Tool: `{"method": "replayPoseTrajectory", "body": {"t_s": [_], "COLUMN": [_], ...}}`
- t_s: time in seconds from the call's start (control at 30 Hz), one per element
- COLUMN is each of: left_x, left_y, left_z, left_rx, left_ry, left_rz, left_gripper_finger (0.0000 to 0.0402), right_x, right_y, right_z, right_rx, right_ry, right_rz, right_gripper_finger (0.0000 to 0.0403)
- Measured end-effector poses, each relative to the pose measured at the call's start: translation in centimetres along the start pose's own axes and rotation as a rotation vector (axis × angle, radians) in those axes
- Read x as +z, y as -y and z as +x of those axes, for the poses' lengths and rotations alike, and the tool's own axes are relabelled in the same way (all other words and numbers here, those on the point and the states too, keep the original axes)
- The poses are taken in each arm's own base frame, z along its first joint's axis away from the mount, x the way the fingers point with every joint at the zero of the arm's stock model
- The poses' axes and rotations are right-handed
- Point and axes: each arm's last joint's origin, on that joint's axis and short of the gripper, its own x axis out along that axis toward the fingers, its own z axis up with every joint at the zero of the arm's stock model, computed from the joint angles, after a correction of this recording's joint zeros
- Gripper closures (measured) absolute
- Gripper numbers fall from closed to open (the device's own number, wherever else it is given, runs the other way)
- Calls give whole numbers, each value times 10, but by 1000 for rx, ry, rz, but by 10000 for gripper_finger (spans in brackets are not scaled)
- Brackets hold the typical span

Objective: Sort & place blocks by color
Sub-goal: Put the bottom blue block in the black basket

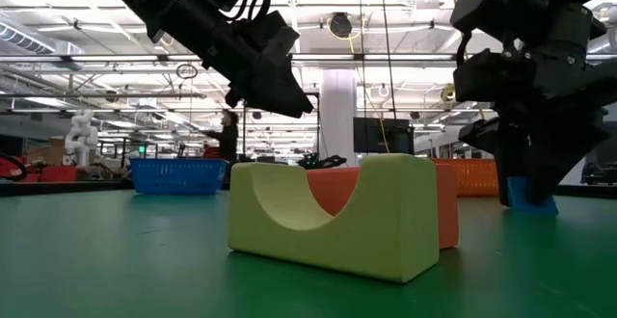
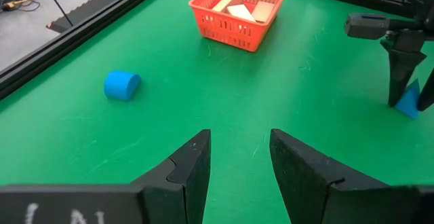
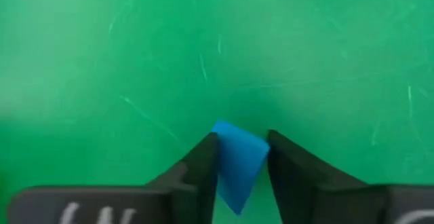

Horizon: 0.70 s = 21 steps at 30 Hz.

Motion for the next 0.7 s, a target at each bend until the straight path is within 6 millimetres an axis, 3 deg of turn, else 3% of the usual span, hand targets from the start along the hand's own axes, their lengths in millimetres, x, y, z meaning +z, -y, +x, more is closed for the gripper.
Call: {"method": "replayPoseTrajectory", "body": {"t_s": [0.3,0.7], "left_x": [1,1], "left_y": [0,0], "left_z": [0,0], "left_rx": [-2,-2], "left_ry": [8,7], "left_rz": [-29,-55], "left_gripper_finger": [247,247], "right_x": [1,1], "right_y": [0,0], "right_z": [0,-2], "right_rx": [4,5], "right_ry": [15,21], "right_rz": [125,181], "right_gripper_finger": [365,373]}}
